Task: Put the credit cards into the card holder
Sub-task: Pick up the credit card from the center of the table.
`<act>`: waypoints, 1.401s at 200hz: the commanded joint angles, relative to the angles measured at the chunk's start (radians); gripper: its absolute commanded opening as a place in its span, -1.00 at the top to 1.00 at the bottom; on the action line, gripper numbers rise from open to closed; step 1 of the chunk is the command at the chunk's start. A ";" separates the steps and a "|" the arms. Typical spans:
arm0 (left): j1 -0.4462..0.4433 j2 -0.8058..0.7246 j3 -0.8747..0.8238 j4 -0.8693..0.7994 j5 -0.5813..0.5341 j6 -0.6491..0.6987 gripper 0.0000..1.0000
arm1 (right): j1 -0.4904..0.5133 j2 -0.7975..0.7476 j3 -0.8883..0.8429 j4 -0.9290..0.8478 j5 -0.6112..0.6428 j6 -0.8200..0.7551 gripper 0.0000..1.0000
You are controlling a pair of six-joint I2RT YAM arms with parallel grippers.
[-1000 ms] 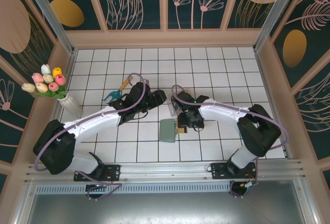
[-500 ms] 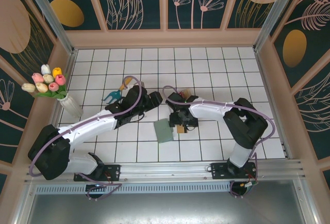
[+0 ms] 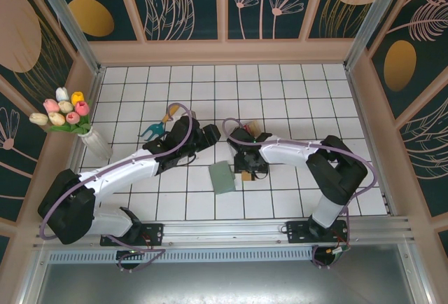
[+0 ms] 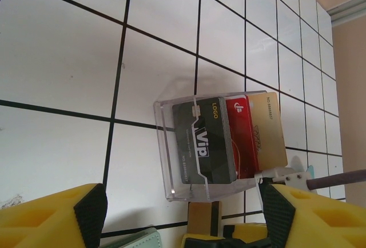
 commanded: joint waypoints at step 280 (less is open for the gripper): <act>-0.001 -0.005 -0.070 0.162 0.153 -0.014 -0.47 | -0.003 -0.190 0.060 -0.152 0.020 0.000 -0.24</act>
